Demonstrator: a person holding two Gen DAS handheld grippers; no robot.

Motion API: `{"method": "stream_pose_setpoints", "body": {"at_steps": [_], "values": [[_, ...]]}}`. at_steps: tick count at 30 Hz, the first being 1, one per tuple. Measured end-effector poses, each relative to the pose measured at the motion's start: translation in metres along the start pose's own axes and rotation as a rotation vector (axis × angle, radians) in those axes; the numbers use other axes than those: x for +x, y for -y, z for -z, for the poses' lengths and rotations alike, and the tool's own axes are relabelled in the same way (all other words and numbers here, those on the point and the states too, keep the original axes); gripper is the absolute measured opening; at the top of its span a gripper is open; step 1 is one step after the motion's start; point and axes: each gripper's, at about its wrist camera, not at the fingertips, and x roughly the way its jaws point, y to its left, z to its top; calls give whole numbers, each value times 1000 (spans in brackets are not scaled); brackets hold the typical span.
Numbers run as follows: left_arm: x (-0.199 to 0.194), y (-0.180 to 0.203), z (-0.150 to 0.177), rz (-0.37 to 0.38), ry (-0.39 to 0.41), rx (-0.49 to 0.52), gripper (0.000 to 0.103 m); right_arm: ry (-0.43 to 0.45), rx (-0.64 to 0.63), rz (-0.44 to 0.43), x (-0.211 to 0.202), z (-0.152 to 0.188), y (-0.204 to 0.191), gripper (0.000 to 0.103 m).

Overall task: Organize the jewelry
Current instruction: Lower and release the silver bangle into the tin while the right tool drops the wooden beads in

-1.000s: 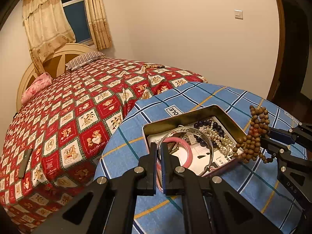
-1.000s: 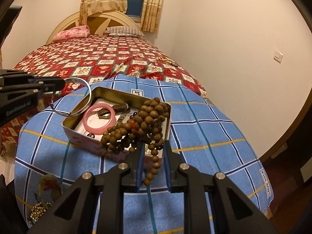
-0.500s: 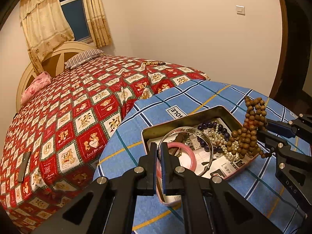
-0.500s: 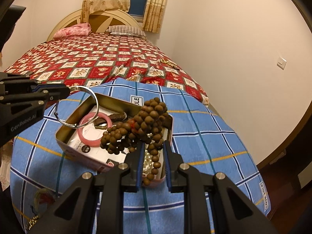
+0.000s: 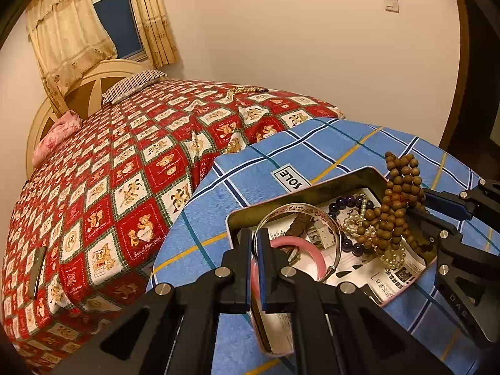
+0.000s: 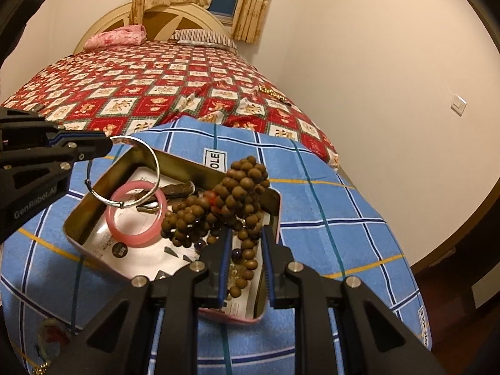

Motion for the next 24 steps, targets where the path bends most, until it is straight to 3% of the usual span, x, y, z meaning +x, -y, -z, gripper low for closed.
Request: {"method": "stream_pose_setpoints", "body": {"at_steps": [24], "values": [[35,9,-3,8,-70,10,3,-65,-24,-12,38,1,-2,21]]}}
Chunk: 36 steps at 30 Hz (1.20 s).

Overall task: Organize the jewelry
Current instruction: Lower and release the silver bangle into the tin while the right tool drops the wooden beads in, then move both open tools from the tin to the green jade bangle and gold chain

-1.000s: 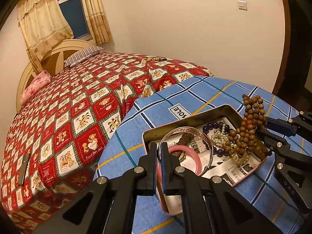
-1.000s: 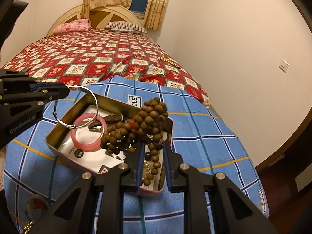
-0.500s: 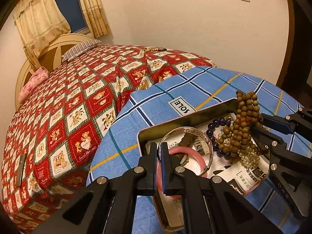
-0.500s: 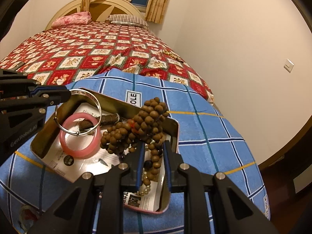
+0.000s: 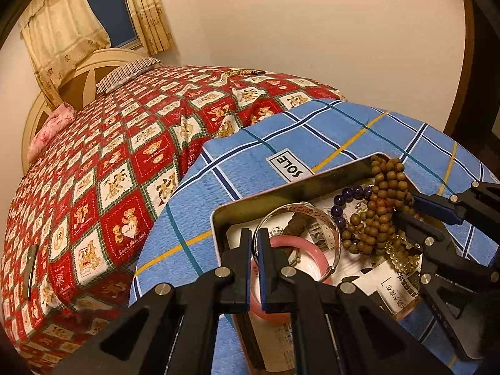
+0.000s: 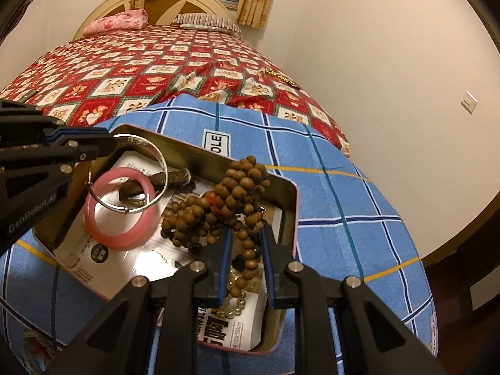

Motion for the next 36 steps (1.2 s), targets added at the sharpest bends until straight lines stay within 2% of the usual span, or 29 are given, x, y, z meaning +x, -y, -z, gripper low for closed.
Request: {"method": "stream_pose_setpoints", "body": {"at_steps": [9,11,13,14,15,16,17,18,28,36], "values": [[4,3,-2,8,-17,1,6,0,-2,-11,2,0,-1,24],[4,4,-2,2,-20,6,8,-3,0,-19,2,2,-1,28],[3,4,-2,8,-25,3,11,-2,2,-15,1,3,-1,39],[1,4,-2,10,-25,0,19,1,4,-11,0,4,-1,42],[0,4,-2,4,-23,-1,27,4,5,-7,-1,5,0,49],[-3,4,-2,-2,-17,-2,48,6,7,-3,-3,6,0,58],[-8,3,-1,-10,2,-4,67,11,8,3,-5,7,0,62],[-12,3,-1,-14,22,-4,72,16,8,7,-7,8,0,68],[-38,-5,18,-9,37,-17,73,23,40,7,-31,31,2,68],[-73,-21,61,-41,55,-32,73,42,57,-33,-60,54,-10,68]]}}
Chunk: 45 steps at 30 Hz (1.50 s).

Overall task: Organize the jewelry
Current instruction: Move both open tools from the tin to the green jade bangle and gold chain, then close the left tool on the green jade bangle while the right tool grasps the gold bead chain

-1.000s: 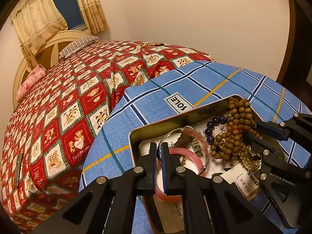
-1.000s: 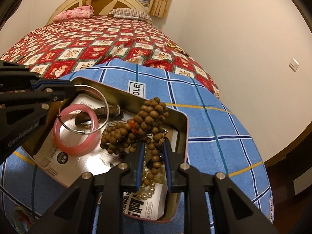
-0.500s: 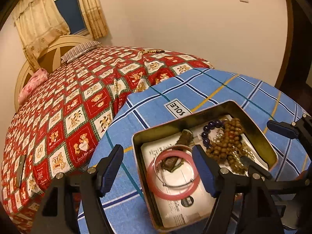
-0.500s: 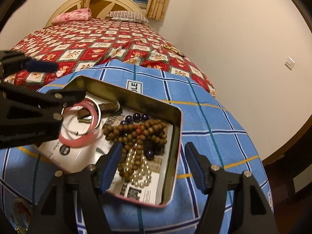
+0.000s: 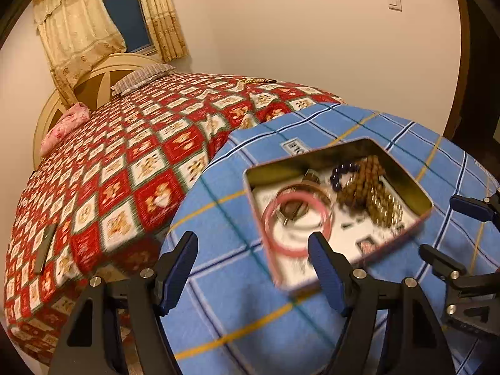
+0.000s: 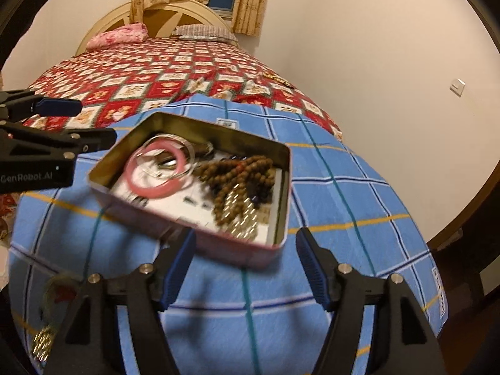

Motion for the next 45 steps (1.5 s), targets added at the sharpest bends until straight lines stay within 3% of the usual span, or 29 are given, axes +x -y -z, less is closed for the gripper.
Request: {"method": "stream_pose_setpoints", "body": {"at_steps": [13,22,27,31,37,45], "values": [[-29,-11,69,-18,-66,-38,73,-22,-53,-122,-30,33,-53,68],[-29,-26,85,-49,-94,-60,73,-5,-100,-249,-48,40,-75,67],[-25,-27,91,-44,-115,-68,73,-13,-202,-312,-51,50,-101,68],[-24,-22,92,-33,-116,-59,73,-36,-277,-298,-41,58,-117,66],[-22,-15,93,-22,-122,-53,73,-89,-219,-211,-9,56,-103,64],[-19,-1,91,0,-123,-30,73,-107,-100,-170,1,53,-72,63]]}}
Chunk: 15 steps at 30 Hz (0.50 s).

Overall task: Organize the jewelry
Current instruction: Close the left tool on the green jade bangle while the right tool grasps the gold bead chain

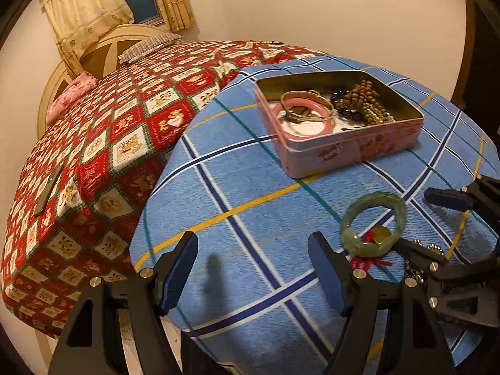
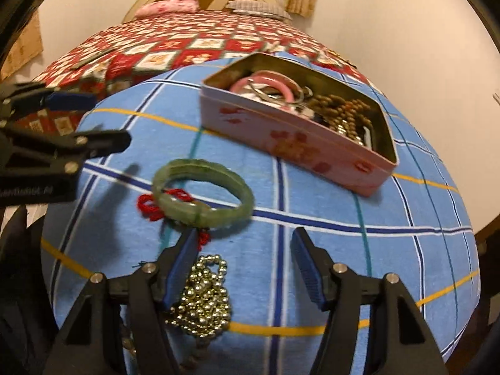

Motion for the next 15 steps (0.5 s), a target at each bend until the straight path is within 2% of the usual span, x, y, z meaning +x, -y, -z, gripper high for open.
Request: {"method": "stream_pose_setpoints", "body": {"at_steps": [7,13,15], "values": [[3,9,-4,9,-3,13,73,-9,41,40,-1,1,18,64],[5,17,-8,16,2,30,73,-16,114,123,-2,4,48,64],[4,19,-10,25,9,30,73,0,138,115,-10,7,55,64]]}}
